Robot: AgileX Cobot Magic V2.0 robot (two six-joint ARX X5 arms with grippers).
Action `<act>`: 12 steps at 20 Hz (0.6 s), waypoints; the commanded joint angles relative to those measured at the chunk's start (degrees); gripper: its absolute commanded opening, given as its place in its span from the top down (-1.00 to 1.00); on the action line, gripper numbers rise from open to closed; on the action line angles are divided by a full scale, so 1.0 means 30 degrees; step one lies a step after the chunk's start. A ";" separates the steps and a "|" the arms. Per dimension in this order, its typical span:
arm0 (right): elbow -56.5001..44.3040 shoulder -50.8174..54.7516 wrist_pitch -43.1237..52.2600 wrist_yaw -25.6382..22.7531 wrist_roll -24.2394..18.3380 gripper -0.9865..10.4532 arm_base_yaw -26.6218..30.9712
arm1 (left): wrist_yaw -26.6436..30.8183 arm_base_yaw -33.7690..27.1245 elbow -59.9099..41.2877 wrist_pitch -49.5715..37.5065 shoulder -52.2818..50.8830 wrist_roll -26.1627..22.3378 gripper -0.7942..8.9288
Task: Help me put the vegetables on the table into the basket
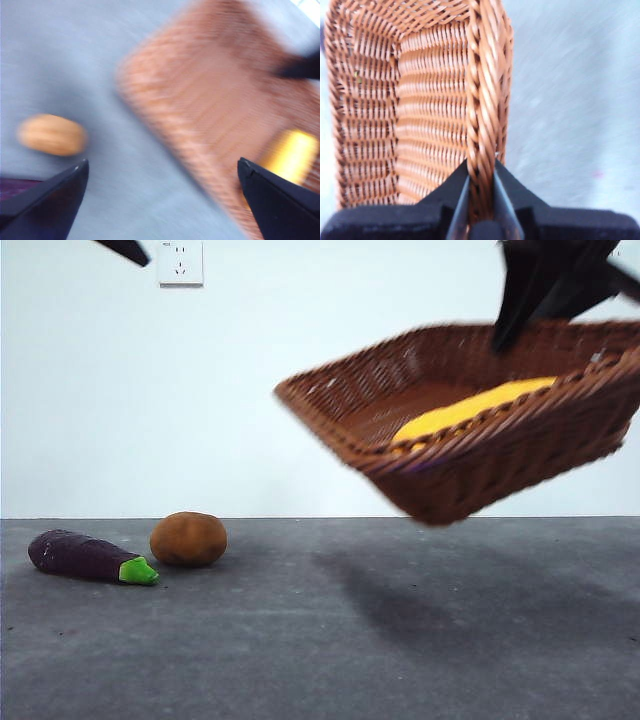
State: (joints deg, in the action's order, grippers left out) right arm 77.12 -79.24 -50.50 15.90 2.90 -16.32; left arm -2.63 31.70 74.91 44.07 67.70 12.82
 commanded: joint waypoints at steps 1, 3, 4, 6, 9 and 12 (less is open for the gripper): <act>-0.0044 0.1545 0.0248 0.0634 -0.0233 0.85 0.0656 | -0.0444 -0.1945 0.0357 0.0029 0.1311 0.0481 -0.18; -0.0044 0.2878 0.0146 0.0758 -0.0525 0.85 0.1042 | -0.2011 -0.3519 0.0758 0.0007 0.3191 0.1282 -0.18; -0.0044 0.3330 0.0007 0.0765 -0.0597 0.85 0.1093 | -0.2317 -0.3949 0.0991 0.0015 0.4087 0.1749 -0.19; -0.0044 0.4029 -0.0503 0.0772 -0.1071 0.85 0.1093 | -0.2251 -0.4284 0.1814 0.0189 0.5967 0.2324 -0.19; -0.0044 0.4619 -0.1173 0.0772 -0.1574 0.85 0.1086 | -0.1778 -0.4466 0.4189 0.1457 0.8998 0.3264 -0.19; -0.0044 0.4765 -0.1435 0.0765 -0.1945 0.85 0.1086 | -0.1399 -0.4473 0.6739 0.3067 1.1635 0.3942 -0.19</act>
State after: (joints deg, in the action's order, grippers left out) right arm 77.12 -65.30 -55.75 17.61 -2.59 -13.06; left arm -6.90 18.48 94.91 53.10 101.69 23.31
